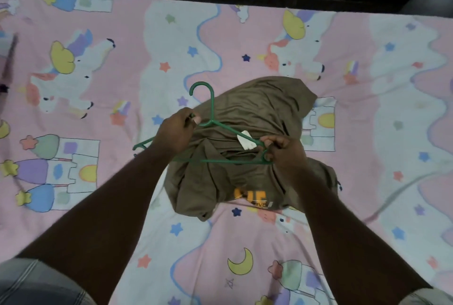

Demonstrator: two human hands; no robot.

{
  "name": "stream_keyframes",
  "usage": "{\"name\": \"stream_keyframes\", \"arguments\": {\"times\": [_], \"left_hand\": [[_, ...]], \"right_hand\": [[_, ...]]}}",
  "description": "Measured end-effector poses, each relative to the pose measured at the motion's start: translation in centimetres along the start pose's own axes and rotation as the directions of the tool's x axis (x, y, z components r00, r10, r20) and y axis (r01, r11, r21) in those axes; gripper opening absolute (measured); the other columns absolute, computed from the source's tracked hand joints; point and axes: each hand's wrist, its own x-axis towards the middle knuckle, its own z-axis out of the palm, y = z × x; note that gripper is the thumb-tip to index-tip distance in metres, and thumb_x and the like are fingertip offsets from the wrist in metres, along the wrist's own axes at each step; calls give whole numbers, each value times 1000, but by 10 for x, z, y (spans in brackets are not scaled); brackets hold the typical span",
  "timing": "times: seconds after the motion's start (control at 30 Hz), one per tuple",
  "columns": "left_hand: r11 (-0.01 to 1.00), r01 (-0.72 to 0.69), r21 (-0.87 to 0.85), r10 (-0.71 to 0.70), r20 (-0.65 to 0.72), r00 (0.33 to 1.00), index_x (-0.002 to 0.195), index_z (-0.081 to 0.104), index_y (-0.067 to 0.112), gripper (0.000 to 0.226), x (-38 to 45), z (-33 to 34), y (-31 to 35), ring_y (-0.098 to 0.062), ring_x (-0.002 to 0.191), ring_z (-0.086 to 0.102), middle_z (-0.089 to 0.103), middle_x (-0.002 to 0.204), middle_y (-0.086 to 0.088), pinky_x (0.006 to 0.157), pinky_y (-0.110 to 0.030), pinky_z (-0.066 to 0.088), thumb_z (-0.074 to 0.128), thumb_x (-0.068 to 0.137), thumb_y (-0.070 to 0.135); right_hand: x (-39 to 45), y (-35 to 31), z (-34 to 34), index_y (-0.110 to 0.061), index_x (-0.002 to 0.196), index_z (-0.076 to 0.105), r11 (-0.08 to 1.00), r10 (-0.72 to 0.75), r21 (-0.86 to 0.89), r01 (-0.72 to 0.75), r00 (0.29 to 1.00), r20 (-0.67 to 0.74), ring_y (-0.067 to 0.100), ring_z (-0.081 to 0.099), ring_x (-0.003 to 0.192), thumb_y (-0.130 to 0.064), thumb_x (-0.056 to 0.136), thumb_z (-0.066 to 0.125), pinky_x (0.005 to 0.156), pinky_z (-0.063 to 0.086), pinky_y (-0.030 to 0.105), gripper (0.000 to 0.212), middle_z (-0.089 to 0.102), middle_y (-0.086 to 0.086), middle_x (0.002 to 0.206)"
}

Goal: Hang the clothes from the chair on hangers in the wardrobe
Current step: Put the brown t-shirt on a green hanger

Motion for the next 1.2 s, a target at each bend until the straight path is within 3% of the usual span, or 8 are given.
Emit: {"name": "stream_keyframes", "arguments": {"times": [0.13,0.4,0.63,0.8,0.87,1.0,1.1,1.2], "left_hand": [[1000,20,14,-20,-46,999,104,61,3,26,0,8,4,-37,98,60,66,103,-18,78,-36,38,48,105,26],[979,160,128,-145,-121,982,102,63,18,20,3,-2,-11,-41,106,59,69,110,-11,95,-44,43,45,104,26],[982,145,120,-135,-89,987,104,62,12,21,8,8,-13,-40,99,59,68,105,-12,92,-44,45,46,104,26],[986,138,89,-134,-54,990,105,61,6,27,15,19,-11,-35,95,57,66,104,-15,82,-37,39,46,105,28],[988,139,73,-137,-41,990,104,59,5,26,17,22,-9,-34,93,56,66,103,-16,79,-34,36,46,105,27],[990,135,50,-135,-9,991,106,61,3,26,19,25,-1,-38,101,59,67,107,-18,83,-36,41,47,104,25],[993,120,15,-121,36,992,107,63,7,26,21,31,13,-36,105,60,68,110,-16,91,-41,47,48,103,28],[997,73,1,-73,70,995,103,66,12,33,19,41,31,-28,95,58,68,101,-9,83,-33,43,48,100,39]], "right_hand": [[5,10,-33,-22,105,78,974,14,-224,-44,991,-132,16,67,105,-22,92,68,90,45,22,17,76,-2,106],[10,17,-22,-22,105,78,878,44,-477,-46,999,-15,27,64,110,-25,91,66,93,44,29,18,74,2,112],[26,16,0,-10,96,76,811,-62,-584,36,998,-24,37,64,95,-27,93,52,83,49,37,30,71,16,97],[41,13,0,-17,103,73,662,-41,-748,51,999,32,33,58,106,-26,92,58,86,47,36,21,64,11,110],[45,16,-4,-23,104,75,670,-21,-741,47,999,45,32,57,109,-26,92,58,87,46,36,21,67,7,111],[44,13,-14,-26,97,78,863,-76,-499,78,997,23,24,64,104,-22,88,65,89,50,34,17,75,-2,102],[40,3,-22,-23,100,79,919,-111,-375,123,992,53,10,65,99,-19,86,71,82,43,13,17,76,-6,102],[39,-7,-27,-18,103,79,934,-135,-319,160,986,101,-3,61,87,-16,86,72,72,34,-4,17,76,-6,101]]}}
